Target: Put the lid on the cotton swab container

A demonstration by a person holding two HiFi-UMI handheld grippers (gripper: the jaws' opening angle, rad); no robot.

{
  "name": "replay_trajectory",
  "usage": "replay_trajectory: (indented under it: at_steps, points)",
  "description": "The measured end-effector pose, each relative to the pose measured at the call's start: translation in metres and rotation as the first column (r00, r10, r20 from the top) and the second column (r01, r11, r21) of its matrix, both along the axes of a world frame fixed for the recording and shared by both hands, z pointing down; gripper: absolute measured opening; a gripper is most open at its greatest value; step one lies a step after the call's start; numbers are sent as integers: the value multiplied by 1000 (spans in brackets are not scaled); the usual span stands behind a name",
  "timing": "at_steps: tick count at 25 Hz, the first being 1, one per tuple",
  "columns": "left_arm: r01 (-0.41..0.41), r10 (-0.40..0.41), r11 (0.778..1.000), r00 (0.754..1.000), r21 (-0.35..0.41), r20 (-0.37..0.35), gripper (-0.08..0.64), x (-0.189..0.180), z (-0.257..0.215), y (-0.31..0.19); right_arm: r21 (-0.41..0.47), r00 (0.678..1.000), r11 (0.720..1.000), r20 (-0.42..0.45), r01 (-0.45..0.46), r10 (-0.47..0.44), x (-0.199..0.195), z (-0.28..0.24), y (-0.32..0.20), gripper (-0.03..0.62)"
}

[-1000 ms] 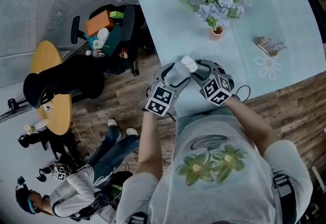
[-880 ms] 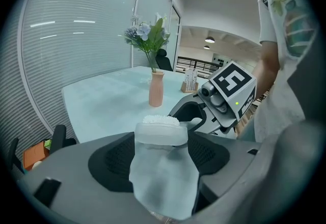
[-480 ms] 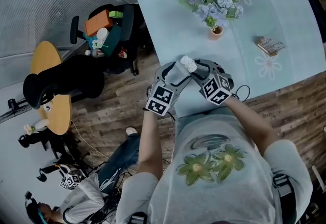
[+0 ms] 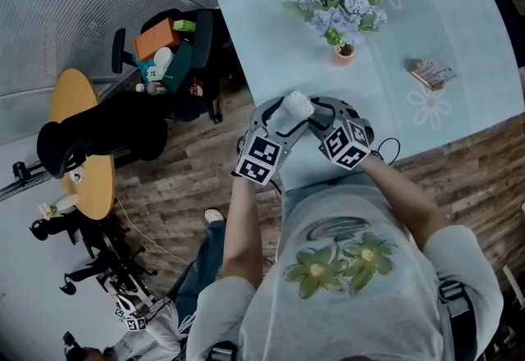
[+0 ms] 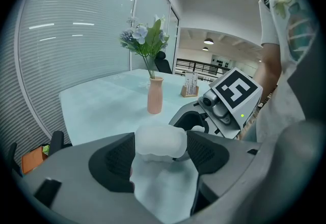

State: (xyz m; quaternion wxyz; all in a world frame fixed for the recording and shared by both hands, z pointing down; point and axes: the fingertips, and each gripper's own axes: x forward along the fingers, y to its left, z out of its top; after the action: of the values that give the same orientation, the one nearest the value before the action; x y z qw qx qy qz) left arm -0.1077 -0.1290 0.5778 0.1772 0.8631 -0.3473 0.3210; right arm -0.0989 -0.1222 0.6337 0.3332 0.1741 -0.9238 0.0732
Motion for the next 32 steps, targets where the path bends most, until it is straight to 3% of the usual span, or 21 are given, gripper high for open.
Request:
replay_trajectory:
  at_steps: [32]
  points:
    - [21, -19, 1000, 997, -20, 71, 316, 12, 11, -13, 19, 999, 999, -28, 30, -30, 0, 5, 1, 199]
